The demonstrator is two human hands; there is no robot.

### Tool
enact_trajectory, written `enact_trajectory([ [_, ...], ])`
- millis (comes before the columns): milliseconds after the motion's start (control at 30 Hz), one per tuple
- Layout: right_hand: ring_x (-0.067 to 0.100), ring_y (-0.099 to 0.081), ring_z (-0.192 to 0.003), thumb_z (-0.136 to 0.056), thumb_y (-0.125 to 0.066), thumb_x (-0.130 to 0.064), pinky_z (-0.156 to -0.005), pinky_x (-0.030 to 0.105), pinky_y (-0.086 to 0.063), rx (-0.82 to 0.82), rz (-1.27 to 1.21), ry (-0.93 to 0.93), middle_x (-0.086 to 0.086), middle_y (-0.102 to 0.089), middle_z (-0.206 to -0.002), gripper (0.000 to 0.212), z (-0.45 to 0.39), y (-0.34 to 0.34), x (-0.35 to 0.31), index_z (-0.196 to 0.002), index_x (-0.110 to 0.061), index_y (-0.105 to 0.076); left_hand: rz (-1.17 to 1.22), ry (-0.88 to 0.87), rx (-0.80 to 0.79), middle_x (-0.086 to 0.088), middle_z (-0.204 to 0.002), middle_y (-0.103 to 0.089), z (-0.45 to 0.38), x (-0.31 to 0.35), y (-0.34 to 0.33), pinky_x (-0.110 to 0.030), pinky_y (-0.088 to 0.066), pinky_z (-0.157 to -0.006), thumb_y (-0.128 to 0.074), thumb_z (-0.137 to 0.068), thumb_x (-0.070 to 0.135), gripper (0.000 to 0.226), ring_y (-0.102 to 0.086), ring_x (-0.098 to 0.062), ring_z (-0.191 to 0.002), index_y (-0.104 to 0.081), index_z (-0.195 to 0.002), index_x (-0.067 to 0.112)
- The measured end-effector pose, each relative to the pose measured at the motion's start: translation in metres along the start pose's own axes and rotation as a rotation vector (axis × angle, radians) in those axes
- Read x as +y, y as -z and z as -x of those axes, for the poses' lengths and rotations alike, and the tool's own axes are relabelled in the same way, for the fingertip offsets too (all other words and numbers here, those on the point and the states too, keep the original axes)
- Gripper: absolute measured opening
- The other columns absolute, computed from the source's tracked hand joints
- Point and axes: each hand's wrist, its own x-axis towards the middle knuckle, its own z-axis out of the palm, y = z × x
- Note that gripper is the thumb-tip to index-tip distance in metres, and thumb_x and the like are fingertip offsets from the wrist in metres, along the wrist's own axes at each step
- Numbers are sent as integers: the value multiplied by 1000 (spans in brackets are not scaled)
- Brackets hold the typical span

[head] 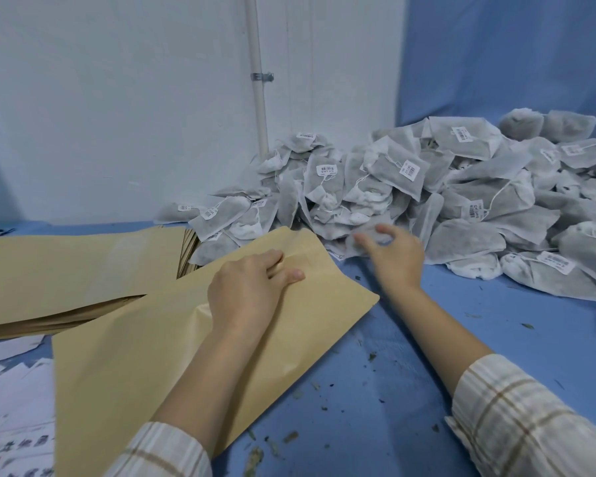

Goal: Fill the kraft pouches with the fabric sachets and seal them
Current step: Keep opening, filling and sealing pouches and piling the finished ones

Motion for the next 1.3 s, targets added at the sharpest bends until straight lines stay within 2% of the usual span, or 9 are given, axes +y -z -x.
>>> enact_trajectory([
  [267,14,-58,-77,-71,-70,-14,-82,40,-55,296,-759,-479,-8,-53,-93,41,-7,20,1,-104,-24,-47,47,15,24,0,-104,-71,-2,-2,3,-27,-39,-74,-71,-72,56,45,-60,-22,-103,-70,-110,31],
  [367,19,-59,-84,-74,-69,-9,-72,32,-57,81,-843,-487,8,-58,-114,41,-8,20,3,-109,-16,-52,41,20,27,3,-109,-70,-4,-3,4,-25,-36,-73,-70,-72,58,49,-59,-19,-106,-68,-114,33],
  [533,16,-67,-85,-88,-55,2,-63,22,-56,-378,-1072,-416,10,-69,-100,22,-1,17,0,-106,-6,-63,98,15,6,6,-108,-71,-3,0,6,-23,-36,-75,-71,-69,58,49,-59,-15,-105,-68,-113,36],
  [833,3,-64,-81,-75,-75,-11,-74,17,-50,-402,-529,12,-4,-71,-90,15,9,11,-7,-87,-21,-73,195,-58,-15,6,-104,-72,1,12,9,-24,-41,-82,-75,-66,54,46,-60,-11,-105,-70,-108,36],
  [933,-6,-54,-55,-77,-71,-5,-52,11,-45,-424,-525,53,-8,-61,-75,23,13,12,-16,-83,-25,-62,202,-45,-37,7,-105,-72,2,12,8,-24,-41,-83,-76,-67,53,45,-60,-11,-105,-70,-108,37],
  [1033,-2,-54,-48,-85,-58,-1,-43,10,-41,-690,-369,32,-15,-61,-57,30,14,14,-27,-72,-28,-63,185,-76,-44,6,-97,-73,6,16,5,-27,-43,-82,-75,-67,53,40,-61,-12,-98,-72,-102,35],
  [1167,1,-55,-62,-94,-51,-14,-49,8,-44,-988,-178,-56,-14,-62,-69,25,19,17,-31,-77,-31,-60,172,-88,-95,6,-93,-73,10,17,-1,-30,-45,-83,-74,-67,54,34,-61,-12,-98,-74,-96,36],
  [1233,2,-56,-59,-92,-53,-12,-52,11,-45,-912,-254,-57,-12,-65,-60,32,20,15,-26,-69,-30,-66,135,-95,-106,5,-91,-72,10,15,-3,-33,-47,-84,-73,-69,55,35,-61,-15,-97,-74,-93,30],
  [1300,5,-57,-67,-90,-56,-16,-64,18,-47,-575,-264,9,-1,-69,-70,27,15,14,-19,-75,-33,-71,93,-103,-82,2,-91,-72,10,13,-6,-38,-48,-82,-71,-71,56,41,-61,-19,-95,-71,-93,21],
])
